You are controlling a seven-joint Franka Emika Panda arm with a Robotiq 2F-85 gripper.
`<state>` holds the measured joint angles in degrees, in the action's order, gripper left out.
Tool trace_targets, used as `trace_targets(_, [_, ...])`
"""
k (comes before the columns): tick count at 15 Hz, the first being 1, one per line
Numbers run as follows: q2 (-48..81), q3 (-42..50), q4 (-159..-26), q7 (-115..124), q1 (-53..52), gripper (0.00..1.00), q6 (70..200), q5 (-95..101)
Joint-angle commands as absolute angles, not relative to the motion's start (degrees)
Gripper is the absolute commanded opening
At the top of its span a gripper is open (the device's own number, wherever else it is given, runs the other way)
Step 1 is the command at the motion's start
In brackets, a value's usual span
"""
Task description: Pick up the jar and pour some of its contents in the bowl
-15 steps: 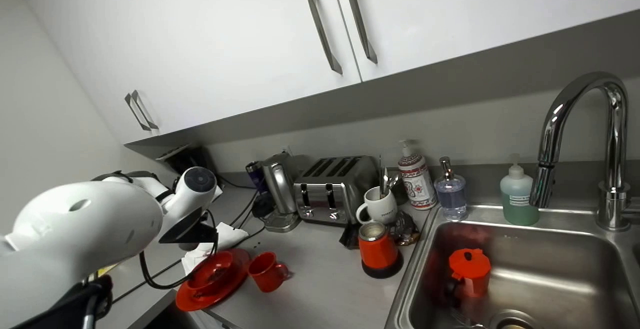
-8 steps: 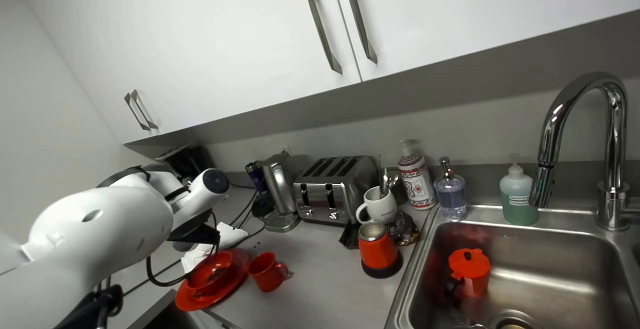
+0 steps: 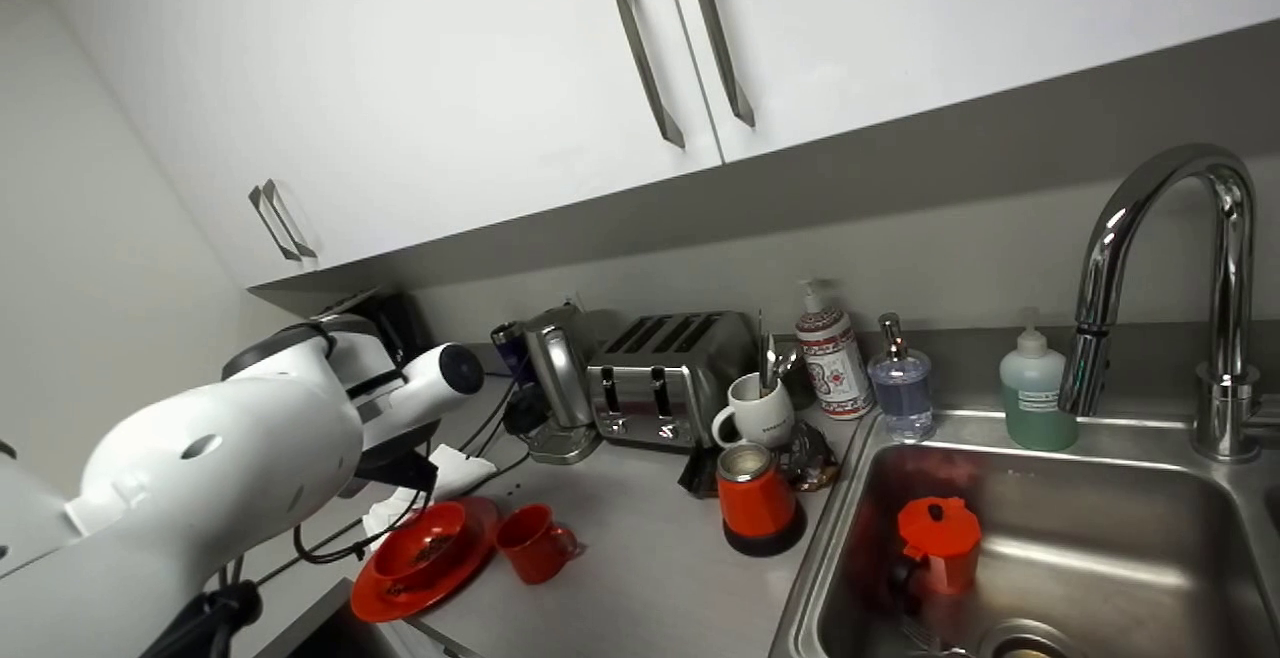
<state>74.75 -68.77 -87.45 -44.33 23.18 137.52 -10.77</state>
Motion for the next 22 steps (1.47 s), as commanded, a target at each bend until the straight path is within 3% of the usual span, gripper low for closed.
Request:
trace_targets(1, [76.27, -68.69, -84.22, -45.43, 22.18, 0.04, 134.34, -15.77])
trace_targets(22, [73.75, -67.36, -92.31, -47.85, 26.28, 0.04, 135.58, -22.92])
